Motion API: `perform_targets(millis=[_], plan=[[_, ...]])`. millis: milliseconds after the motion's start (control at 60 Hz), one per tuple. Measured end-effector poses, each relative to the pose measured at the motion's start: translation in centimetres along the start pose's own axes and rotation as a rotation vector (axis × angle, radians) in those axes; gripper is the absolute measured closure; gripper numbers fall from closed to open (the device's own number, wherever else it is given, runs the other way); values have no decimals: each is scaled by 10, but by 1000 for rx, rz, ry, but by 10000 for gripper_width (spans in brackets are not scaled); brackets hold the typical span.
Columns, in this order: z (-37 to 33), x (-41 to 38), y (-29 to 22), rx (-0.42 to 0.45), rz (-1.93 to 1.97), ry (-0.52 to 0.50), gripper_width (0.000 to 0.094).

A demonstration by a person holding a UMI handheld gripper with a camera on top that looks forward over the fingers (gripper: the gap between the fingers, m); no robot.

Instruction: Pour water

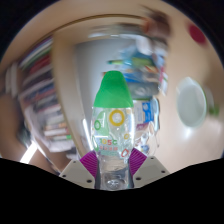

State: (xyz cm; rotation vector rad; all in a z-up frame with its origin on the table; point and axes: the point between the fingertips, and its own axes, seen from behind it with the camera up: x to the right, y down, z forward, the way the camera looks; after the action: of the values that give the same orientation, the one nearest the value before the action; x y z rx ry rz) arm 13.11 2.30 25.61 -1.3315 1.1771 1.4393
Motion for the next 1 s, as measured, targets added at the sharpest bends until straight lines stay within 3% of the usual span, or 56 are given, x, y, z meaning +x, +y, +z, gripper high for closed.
perform_targets(millis=[50, 117, 183, 267, 400, 483, 617, 800, 817, 867, 1000], plan=[[-11, -20, -21, 7, -262, -9, 558], [-22, -68, -52, 107, -598, 11, 555], [-46, -102, -116, 232, -923, 13, 555], [-67, -129, -167, 363, -1201, 146, 543], [-116, -74, -277, 508, -1467, 407, 528], [-130, -5, -321, 488, -1544, 505, 529], [-129, 94, -338, 369, -1518, 628, 510], [-130, 150, -340, 336, -1514, 639, 486], [-131, 156, -341, 328, -1516, 655, 437], [-131, 153, -339, 353, -1551, 634, 476], [-130, 155, -339, 366, -1565, 631, 476]])
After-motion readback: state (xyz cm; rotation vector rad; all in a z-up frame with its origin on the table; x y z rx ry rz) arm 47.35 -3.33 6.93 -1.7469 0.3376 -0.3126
